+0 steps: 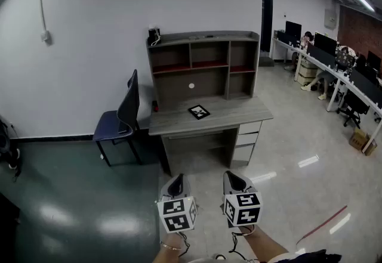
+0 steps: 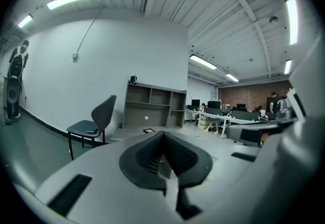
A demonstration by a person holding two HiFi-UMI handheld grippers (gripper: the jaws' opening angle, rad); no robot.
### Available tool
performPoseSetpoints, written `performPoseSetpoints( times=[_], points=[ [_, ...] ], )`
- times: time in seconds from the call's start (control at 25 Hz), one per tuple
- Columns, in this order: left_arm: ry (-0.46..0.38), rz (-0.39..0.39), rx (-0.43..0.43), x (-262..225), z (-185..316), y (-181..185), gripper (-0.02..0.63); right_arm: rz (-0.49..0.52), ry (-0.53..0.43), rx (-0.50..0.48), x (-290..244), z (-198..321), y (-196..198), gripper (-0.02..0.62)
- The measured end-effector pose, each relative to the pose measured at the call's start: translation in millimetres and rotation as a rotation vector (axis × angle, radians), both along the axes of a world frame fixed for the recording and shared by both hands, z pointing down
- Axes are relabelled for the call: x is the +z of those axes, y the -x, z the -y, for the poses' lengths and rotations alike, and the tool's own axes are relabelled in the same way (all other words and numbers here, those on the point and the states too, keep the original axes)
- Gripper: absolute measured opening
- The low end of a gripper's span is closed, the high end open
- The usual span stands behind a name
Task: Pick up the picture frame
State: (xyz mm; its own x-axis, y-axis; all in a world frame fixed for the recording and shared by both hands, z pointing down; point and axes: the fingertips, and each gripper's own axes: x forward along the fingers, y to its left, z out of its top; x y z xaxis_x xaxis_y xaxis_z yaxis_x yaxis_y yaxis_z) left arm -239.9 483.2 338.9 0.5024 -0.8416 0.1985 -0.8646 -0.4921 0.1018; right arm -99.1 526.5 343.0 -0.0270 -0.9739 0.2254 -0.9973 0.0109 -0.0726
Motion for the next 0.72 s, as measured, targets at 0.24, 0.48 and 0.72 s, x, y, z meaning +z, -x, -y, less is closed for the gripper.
performPoseSetpoints(
  times=[0.24, 0.48, 0.72],
  points=[
    [0.002, 0.015, 0.014, 1, -1, 7, 0.005, 0.008, 0.006, 0.009, 2, -1, 9, 0.031],
    [0.001, 0.026, 0.027, 5, -6, 16, 0.005, 0.073, 0.022, -0.021, 12, -6, 24, 0.032],
    [0.018, 0.035, 0.035, 17, -8, 18, 0.005, 0.068, 0.064, -0.013, 27, -9, 28, 0.032]
  ],
)
